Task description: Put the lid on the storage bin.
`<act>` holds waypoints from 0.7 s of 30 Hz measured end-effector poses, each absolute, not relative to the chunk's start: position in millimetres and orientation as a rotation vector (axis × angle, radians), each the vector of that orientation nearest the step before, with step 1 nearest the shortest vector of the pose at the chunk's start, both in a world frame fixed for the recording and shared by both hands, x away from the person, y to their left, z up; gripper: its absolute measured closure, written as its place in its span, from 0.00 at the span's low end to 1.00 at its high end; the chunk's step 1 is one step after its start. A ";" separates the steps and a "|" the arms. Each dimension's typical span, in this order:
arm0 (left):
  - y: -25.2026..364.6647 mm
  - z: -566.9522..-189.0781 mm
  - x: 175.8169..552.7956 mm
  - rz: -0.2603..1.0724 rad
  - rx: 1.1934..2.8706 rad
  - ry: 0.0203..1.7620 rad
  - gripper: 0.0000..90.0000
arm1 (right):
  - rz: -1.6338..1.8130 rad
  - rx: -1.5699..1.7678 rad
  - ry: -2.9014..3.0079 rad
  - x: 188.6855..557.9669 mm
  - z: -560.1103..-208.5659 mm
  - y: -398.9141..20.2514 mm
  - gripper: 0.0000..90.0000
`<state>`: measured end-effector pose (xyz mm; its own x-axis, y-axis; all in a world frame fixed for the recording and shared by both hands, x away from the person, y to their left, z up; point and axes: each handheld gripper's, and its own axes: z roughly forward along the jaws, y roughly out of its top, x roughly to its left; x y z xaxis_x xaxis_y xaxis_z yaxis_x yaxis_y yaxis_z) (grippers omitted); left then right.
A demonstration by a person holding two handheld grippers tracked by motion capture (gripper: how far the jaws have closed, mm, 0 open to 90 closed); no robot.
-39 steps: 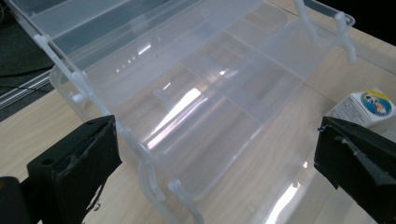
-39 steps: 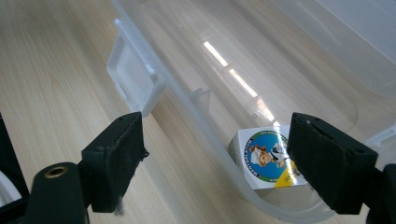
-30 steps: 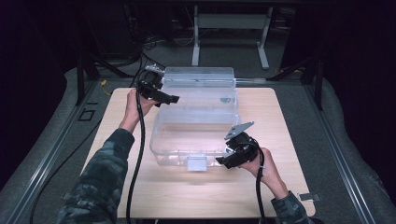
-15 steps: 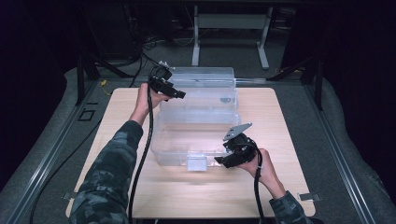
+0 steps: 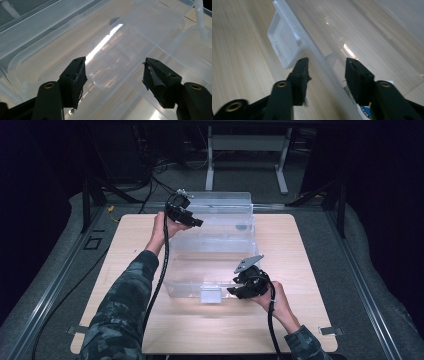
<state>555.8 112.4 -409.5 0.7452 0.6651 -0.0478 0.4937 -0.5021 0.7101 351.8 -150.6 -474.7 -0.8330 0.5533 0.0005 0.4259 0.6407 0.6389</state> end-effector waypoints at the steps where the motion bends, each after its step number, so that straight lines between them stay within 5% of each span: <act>1: 112.4 -409.5 555.8 0.299 2.206 0.866 0.45 | 0.962 0.805 2.665 351.8 -474.7 -150.6 0.64; 6: 109.3 -414.6 546.2 0.380 2.195 0.825 0.55 | 0.960 0.798 2.658 353.5 -480.1 -151.7 0.72; 21: 109.9 -412.2 544.2 0.358 2.204 0.841 0.67 | 1.006 0.810 2.589 349.1 -488.3 -148.3 0.73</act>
<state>544.2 109.9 -412.2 0.7467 0.6652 -0.0022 0.4596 -0.5135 0.7246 349.1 -148.3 -488.3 -0.8151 0.5786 -0.0284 0.4077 0.6078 0.6814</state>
